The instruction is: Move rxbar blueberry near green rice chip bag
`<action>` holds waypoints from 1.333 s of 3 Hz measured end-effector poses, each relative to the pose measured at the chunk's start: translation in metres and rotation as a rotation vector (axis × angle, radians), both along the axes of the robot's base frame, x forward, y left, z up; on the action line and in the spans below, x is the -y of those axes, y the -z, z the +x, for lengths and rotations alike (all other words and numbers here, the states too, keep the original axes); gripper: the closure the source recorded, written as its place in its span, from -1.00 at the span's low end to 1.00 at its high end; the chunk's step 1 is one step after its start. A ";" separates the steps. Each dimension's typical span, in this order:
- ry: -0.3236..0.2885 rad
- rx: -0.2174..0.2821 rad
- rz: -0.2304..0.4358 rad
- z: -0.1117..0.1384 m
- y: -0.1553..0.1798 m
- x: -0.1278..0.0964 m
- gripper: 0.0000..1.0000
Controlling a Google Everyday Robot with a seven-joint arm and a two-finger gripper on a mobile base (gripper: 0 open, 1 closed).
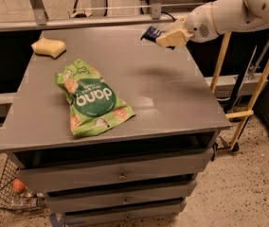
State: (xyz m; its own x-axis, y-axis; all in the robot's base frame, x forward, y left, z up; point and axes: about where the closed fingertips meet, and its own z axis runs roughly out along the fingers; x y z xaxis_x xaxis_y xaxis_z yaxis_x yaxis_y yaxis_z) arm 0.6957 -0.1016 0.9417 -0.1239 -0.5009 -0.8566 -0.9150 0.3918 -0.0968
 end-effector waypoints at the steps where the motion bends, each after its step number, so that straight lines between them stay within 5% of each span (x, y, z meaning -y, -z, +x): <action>1: -0.106 -0.007 0.007 -0.040 -0.011 -0.019 1.00; 3: -0.234 -0.097 0.076 -0.124 0.020 -0.069 1.00; 4: -0.257 -0.158 0.098 -0.141 0.046 -0.087 1.00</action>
Offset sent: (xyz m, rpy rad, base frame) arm -0.1547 0.0690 -0.0147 0.1117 0.0979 0.2497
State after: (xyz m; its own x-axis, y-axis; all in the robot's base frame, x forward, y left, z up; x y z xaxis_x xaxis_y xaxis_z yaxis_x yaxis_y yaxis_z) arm 0.5548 -0.0143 0.8958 -0.1393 -0.4488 -0.8827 -0.9859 0.1467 0.0810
